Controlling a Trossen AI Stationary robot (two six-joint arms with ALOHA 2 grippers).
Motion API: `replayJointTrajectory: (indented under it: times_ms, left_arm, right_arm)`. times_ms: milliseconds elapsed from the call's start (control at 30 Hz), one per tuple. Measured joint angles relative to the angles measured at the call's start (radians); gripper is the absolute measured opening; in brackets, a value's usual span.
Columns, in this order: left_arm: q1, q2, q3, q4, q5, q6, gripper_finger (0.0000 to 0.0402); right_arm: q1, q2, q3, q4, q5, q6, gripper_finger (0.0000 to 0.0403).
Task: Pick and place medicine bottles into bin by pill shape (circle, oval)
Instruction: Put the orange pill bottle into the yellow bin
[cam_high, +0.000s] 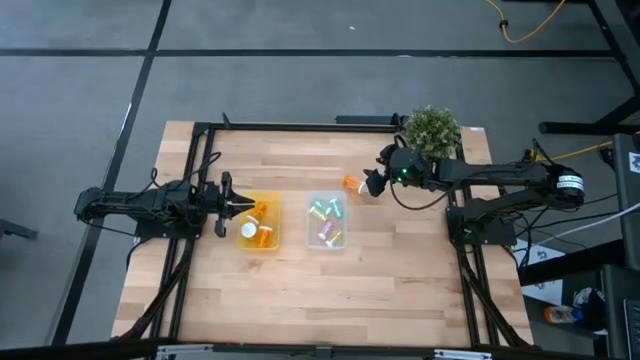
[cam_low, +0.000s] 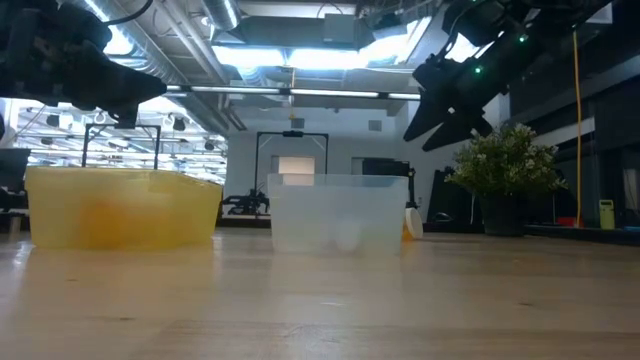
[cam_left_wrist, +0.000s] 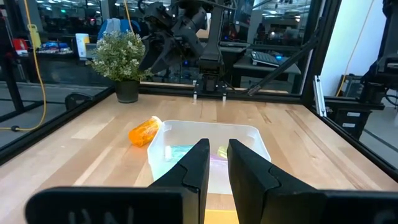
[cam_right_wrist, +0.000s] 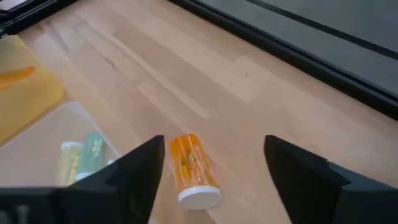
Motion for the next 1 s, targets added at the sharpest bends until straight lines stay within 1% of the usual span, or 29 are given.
replayJointTrajectory:
  times_ms: [67,167,333,433,600,733,933,1000]
  left_arm:
    - [0.000,0.000,0.000,0.000,0.000,0.000,0.0050]
    - [0.000,0.000,0.000,0.000,0.000,0.000,0.0050]
    - [0.000,0.000,0.000,0.000,0.000,0.000,0.0050]
    - [0.000,0.000,0.000,0.000,0.000,0.000,0.0050]
    - [0.000,0.000,0.000,0.000,0.000,0.000,0.0050]
    - [0.000,0.000,0.000,0.000,0.000,0.000,0.0050]
    - [0.000,0.000,0.000,0.000,0.000,0.000,0.0050]
    - [0.000,0.000,0.000,0.000,0.000,0.000,0.0050]
  right_arm:
    - [0.000,0.004,0.000,0.000,0.004,0.000,0.0299]
    - [0.000,0.005,0.000,0.000,0.000,0.007,0.0309]
    - [-0.005,0.007,0.000,0.006,-0.097,0.022,0.0311]
    - [-0.006,0.035,0.001,-0.006,-0.164,0.022,0.0311]
    - [-0.010,0.138,0.022,-0.009,-0.168,-0.034,0.0311]
    - [-0.030,0.243,0.086,-0.021,-0.180,-0.110,0.0311]
    - [-0.063,0.397,0.231,-0.203,-0.188,-0.223,0.0311]
    - [-0.068,0.444,0.270,-0.230,-0.188,-0.244,0.0311]
